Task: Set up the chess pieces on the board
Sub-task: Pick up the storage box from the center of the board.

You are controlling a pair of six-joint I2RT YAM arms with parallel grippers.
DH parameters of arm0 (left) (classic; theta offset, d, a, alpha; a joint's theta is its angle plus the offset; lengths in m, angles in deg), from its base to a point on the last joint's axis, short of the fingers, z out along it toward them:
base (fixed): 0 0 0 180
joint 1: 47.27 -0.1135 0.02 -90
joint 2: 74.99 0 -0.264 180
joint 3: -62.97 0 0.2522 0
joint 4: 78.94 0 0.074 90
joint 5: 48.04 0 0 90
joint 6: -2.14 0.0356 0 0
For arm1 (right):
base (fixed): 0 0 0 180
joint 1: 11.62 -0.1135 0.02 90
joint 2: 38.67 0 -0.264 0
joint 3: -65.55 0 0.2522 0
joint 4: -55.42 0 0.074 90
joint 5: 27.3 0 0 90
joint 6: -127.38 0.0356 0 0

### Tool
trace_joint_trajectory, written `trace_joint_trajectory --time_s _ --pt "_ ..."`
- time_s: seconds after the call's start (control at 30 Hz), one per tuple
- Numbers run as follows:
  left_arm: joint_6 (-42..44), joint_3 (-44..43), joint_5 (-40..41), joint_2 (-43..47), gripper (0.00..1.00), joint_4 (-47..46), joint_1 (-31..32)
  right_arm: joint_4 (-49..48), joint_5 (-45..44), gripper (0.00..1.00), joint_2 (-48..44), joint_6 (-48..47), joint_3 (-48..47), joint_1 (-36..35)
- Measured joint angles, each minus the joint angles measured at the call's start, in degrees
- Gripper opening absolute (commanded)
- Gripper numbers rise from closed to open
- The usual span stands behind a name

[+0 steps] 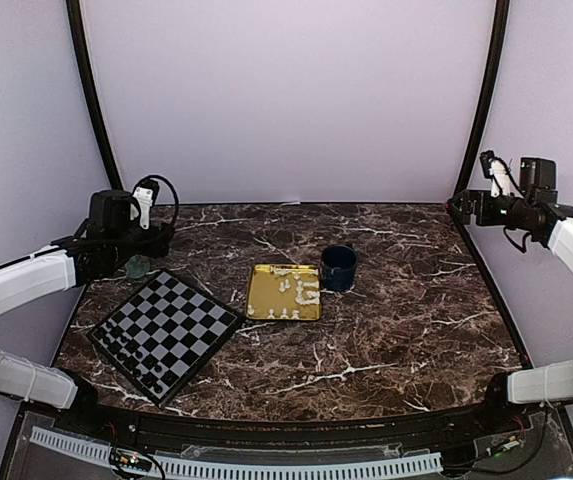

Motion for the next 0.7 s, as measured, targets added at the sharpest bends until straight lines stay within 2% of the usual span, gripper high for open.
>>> trace_joint_trajectory --time_s 0.2,0.33,0.47,0.7 --pt "-2.5 -0.2 -6.3 -1.6 0.61 1.7 -0.1 1.3 4.4 0.81 2.4 -5.7 1.1 0.0" --pt "-5.0 -3.0 -9.7 -5.4 0.60 4.5 2.1 3.0 6.1 0.68 4.5 -10.8 1.1 -3.7" --pt "-8.6 -7.6 -12.2 -10.9 0.59 6.9 4.8 4.9 6.5 0.56 7.0 -15.9 1.0 -10.7" --pt "-15.2 -14.2 -15.7 -20.9 0.60 9.9 8.8 8.3 4.7 0.40 14.4 -25.3 -0.4 -29.8"
